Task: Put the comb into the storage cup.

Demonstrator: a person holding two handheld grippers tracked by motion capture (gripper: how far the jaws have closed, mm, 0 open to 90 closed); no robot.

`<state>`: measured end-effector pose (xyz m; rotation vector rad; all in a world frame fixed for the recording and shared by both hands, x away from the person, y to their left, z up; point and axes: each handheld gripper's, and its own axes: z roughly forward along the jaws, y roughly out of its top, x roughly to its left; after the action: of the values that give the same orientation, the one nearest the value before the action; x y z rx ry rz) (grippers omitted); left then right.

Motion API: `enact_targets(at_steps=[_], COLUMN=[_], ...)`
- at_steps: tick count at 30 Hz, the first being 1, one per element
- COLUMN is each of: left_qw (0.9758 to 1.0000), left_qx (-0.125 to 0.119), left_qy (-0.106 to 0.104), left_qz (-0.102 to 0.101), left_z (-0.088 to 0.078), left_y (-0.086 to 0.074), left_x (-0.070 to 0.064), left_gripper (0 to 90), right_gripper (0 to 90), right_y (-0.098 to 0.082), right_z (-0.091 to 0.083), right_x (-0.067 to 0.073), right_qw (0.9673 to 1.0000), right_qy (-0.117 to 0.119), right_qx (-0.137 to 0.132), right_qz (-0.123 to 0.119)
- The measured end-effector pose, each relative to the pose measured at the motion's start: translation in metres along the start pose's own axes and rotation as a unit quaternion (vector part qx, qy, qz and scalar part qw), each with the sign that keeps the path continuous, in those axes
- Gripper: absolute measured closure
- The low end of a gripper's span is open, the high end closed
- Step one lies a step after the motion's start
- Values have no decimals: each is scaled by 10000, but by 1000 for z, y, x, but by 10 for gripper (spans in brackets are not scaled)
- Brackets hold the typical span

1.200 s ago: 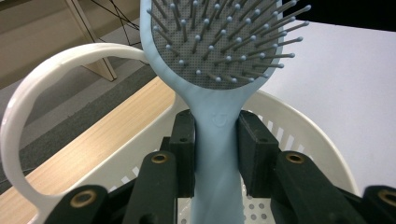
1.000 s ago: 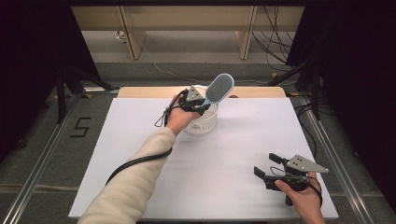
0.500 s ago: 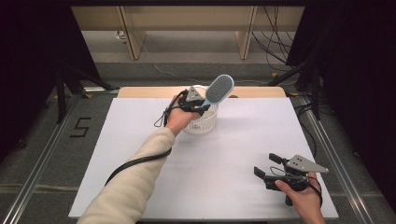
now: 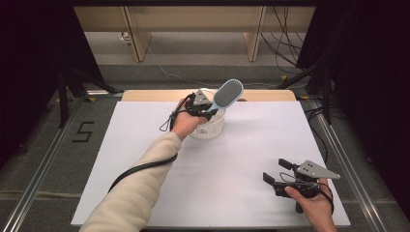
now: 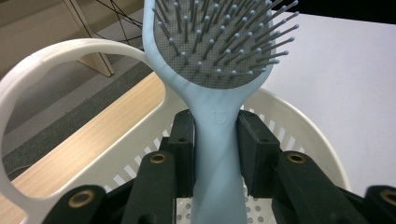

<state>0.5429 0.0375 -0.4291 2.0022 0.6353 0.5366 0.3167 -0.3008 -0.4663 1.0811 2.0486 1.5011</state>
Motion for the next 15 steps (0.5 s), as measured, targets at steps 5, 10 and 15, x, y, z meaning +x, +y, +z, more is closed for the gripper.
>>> enact_targets(at_steps=[5,10,15], left_qw=[10000,9999,9999], left_qx=[12,32,69], left_qy=[-16,10,-35], left_qz=[-54,-128,-138], left_z=[0,0,-3], left_y=[-1,-2,1], left_x=[0,2,5], left_gripper=[684,672,672], right_gripper=[150,150,150], right_y=[0,0,0], right_z=[0,0,0], right_x=[0,0,0], right_qw=[10000,10000,10000], right_qy=[-3,10,4], right_qx=[5,4,-3], right_qz=[-10,2,11])
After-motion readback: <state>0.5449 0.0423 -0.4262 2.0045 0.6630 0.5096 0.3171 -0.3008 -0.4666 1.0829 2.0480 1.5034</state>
